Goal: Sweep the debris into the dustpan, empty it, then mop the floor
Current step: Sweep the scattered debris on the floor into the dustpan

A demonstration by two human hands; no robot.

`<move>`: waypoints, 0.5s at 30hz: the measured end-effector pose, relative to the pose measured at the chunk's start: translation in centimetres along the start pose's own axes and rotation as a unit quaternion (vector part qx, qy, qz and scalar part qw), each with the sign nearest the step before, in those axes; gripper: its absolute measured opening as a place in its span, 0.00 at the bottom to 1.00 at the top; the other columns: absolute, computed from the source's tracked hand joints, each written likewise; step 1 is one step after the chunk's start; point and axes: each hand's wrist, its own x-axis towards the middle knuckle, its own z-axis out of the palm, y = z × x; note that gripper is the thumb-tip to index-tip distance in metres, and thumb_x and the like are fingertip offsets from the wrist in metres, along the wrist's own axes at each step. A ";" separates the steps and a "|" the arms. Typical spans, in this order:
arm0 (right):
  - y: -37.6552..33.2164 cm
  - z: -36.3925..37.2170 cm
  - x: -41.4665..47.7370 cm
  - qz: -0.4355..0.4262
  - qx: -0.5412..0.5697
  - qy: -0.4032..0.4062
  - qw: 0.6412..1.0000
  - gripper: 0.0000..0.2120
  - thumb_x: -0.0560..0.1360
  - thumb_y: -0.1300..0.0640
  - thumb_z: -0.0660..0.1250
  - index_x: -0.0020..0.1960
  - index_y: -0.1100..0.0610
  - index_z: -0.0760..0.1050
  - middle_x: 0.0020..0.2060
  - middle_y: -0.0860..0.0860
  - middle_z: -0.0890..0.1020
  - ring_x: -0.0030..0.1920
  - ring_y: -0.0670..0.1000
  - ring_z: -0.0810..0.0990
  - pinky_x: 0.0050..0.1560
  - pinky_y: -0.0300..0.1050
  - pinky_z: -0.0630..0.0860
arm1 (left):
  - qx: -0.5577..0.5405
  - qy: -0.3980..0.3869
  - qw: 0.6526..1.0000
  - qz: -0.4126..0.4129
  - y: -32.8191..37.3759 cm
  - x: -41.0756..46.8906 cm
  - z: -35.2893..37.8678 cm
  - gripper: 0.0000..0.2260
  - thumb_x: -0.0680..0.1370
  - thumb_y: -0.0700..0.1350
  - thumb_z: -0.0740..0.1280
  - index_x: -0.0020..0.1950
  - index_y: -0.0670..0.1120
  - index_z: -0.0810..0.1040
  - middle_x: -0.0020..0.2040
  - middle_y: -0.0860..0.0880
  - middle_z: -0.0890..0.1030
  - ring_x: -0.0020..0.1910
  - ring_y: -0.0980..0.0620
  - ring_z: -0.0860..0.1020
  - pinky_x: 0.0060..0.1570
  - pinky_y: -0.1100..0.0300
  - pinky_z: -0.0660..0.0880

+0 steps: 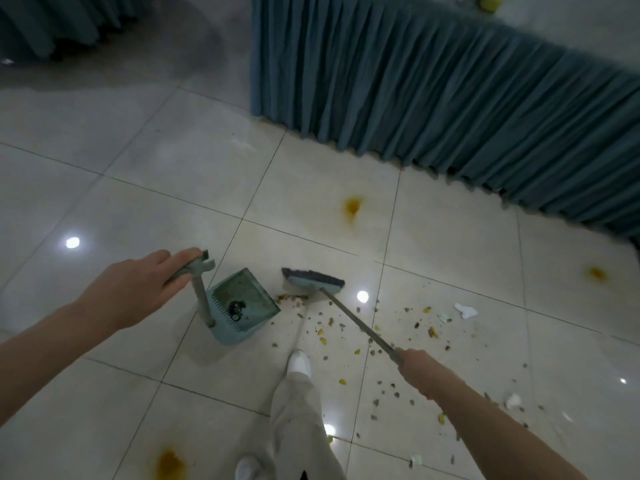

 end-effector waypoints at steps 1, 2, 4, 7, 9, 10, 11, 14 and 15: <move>0.5 1.6 -1.8 0.001 0.008 -0.008 1.000 0.16 0.82 0.58 0.52 0.67 0.53 0.70 0.43 0.49 0.75 0.32 0.44 0.72 0.26 0.36 0.70 | 0.000 0.002 1.000 0.000 0.5 -1.6 0.3 0.19 0.78 0.52 0.62 0.68 0.53 0.67 0.37 0.51 0.72 0.20 0.53 0.70 0.21 0.60 0.70; 1.0 3.1 -3.6 0.004 0.011 -0.015 1.000 0.17 0.82 0.58 0.51 0.68 0.52 0.70 0.44 0.49 0.75 0.33 0.45 0.73 0.27 0.36 0.72 | -0.002 0.004 1.000 -0.001 0.9 -3.2 0.6 0.19 0.77 0.51 0.64 0.67 0.52 0.67 0.36 0.51 0.72 0.20 0.53 0.70 0.21 0.60 0.69; 2.0 5.8 -6.7 -0.002 -0.005 -0.021 1.000 0.18 0.82 0.58 0.51 0.69 0.51 0.69 0.42 0.47 0.74 0.36 0.46 0.76 0.31 0.38 0.75 | -0.011 0.007 1.000 -0.006 1.8 -6.2 1.4 0.19 0.77 0.50 0.66 0.67 0.52 0.68 0.36 0.51 0.73 0.19 0.50 0.70 0.21 0.59 0.69; 2.9 8.5 -10.2 -0.017 -0.027 -0.018 0.999 0.17 0.81 0.58 0.53 0.68 0.52 0.69 0.39 0.46 0.73 0.37 0.46 0.75 0.35 0.38 0.73 | -0.019 0.005 1.000 -0.015 2.8 -10.2 2.4 0.19 0.77 0.51 0.64 0.67 0.52 0.68 0.37 0.51 0.73 0.21 0.48 0.72 0.22 0.57 0.72; 3.2 9.0 -11.7 -0.021 -0.040 0.002 0.999 0.16 0.81 0.56 0.53 0.67 0.52 0.70 0.43 0.49 0.77 0.41 0.49 0.78 0.38 0.40 0.74 | -0.019 0.001 1.000 -0.022 3.4 -12.3 2.9 0.18 0.78 0.54 0.60 0.68 0.54 0.67 0.38 0.52 0.73 0.22 0.49 0.73 0.23 0.57 0.73; 3.2 8.7 -12.3 -0.023 -0.046 0.013 0.999 0.16 0.82 0.56 0.54 0.67 0.52 0.71 0.45 0.51 0.78 0.41 0.50 0.78 0.39 0.41 0.75 | -0.019 -0.001 1.000 -0.025 3.6 -13.3 3.1 0.19 0.78 0.56 0.57 0.68 0.55 0.66 0.38 0.52 0.73 0.22 0.50 0.73 0.22 0.57 0.72; 3.1 8.3 -12.6 -0.027 -0.049 0.022 0.998 0.15 0.82 0.55 0.55 0.66 0.52 0.72 0.45 0.51 0.79 0.41 0.51 0.78 0.40 0.42 0.75 | -0.019 -0.003 1.000 -0.024 3.9 -14.2 3.2 0.19 0.79 0.58 0.54 0.68 0.55 0.66 0.38 0.52 0.73 0.22 0.51 0.72 0.22 0.59 0.71; 2.5 6.2 -12.8 -0.041 -0.039 0.035 0.998 0.13 0.82 0.54 0.56 0.62 0.54 0.75 0.42 0.51 0.78 0.38 0.50 0.77 0.36 0.41 0.73 | -0.027 -0.012 0.999 -0.013 4.9 -16.5 3.3 0.18 0.80 0.54 0.58 0.68 0.52 0.68 0.36 0.53 0.72 0.20 0.56 0.69 0.18 0.66 0.65; 2.1 5.5 -12.6 -0.044 -0.028 0.037 0.998 0.12 0.82 0.55 0.56 0.60 0.54 0.75 0.40 0.49 0.77 0.35 0.49 0.75 0.33 0.40 0.72 | -0.030 -0.011 0.999 -0.013 5.3 -17.1 3.3 0.18 0.79 0.52 0.62 0.67 0.51 0.69 0.35 0.53 0.72 0.19 0.56 0.68 0.18 0.67 0.63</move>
